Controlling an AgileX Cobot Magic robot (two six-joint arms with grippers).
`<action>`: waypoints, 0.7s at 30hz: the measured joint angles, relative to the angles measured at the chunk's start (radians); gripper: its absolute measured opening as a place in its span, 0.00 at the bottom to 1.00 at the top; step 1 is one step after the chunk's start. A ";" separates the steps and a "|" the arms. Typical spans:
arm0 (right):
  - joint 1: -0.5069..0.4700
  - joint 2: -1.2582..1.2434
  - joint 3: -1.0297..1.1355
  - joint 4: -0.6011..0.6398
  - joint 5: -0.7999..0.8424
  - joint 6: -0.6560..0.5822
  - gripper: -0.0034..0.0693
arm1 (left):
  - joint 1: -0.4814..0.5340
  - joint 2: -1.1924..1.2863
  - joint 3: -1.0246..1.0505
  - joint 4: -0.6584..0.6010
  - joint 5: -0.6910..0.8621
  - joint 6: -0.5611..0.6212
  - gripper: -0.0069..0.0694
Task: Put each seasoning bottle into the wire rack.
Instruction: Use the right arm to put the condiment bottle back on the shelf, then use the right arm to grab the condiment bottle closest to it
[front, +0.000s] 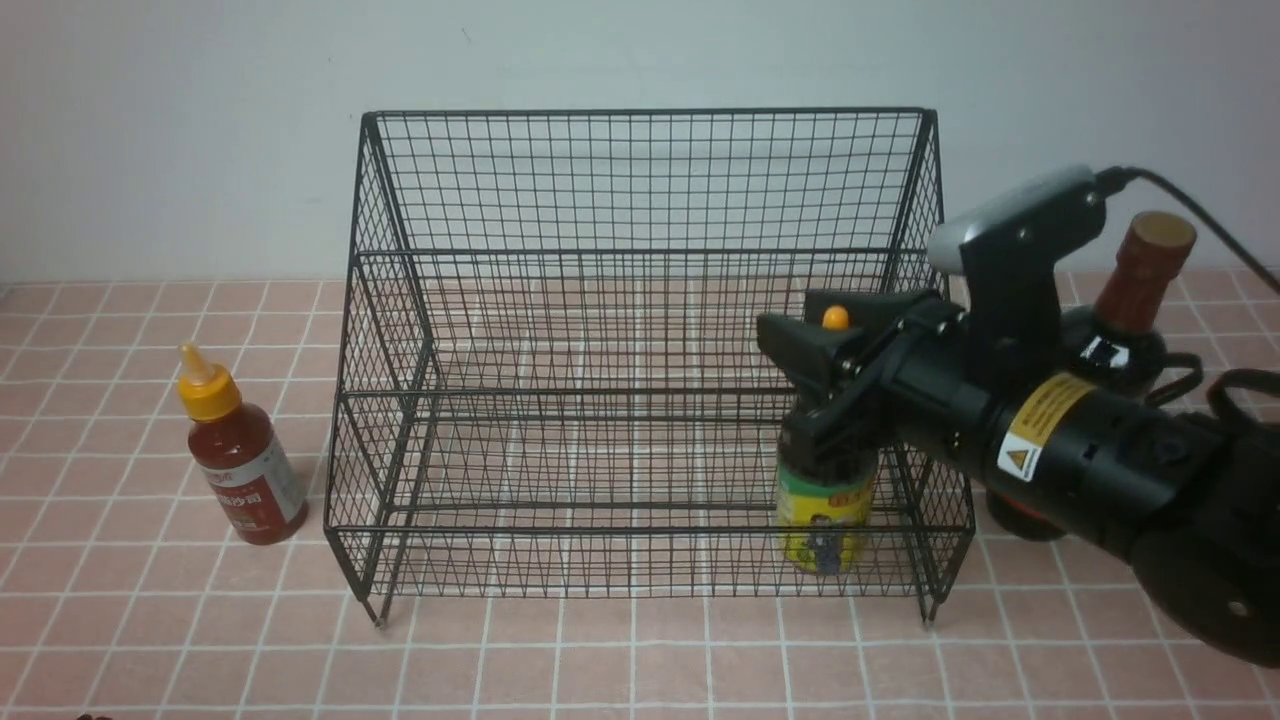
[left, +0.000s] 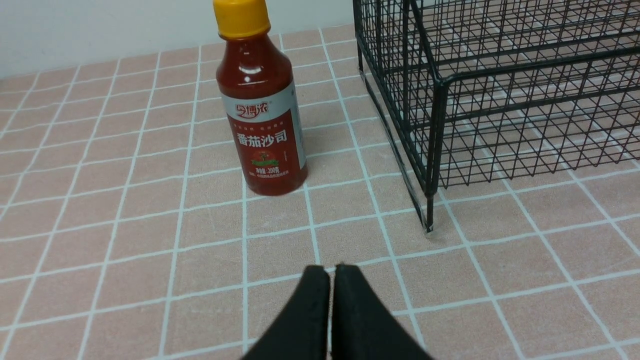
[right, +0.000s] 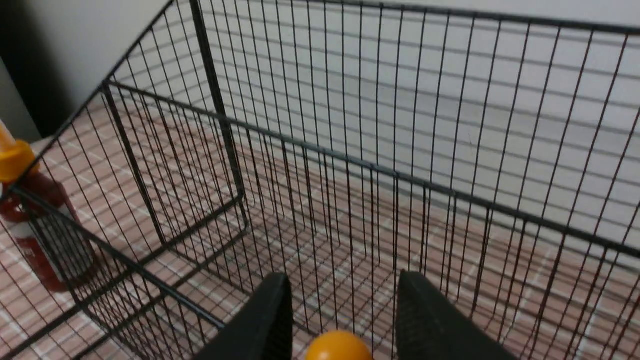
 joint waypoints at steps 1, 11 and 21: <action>0.000 0.005 0.000 0.004 0.011 0.000 0.40 | 0.000 0.000 0.000 0.000 0.000 0.000 0.08; 0.000 0.007 -0.009 0.004 0.028 0.038 0.41 | 0.000 0.000 0.000 0.000 0.000 0.000 0.08; 0.000 -0.152 -0.009 0.027 0.105 0.084 0.65 | 0.000 0.000 0.000 0.000 0.000 0.000 0.08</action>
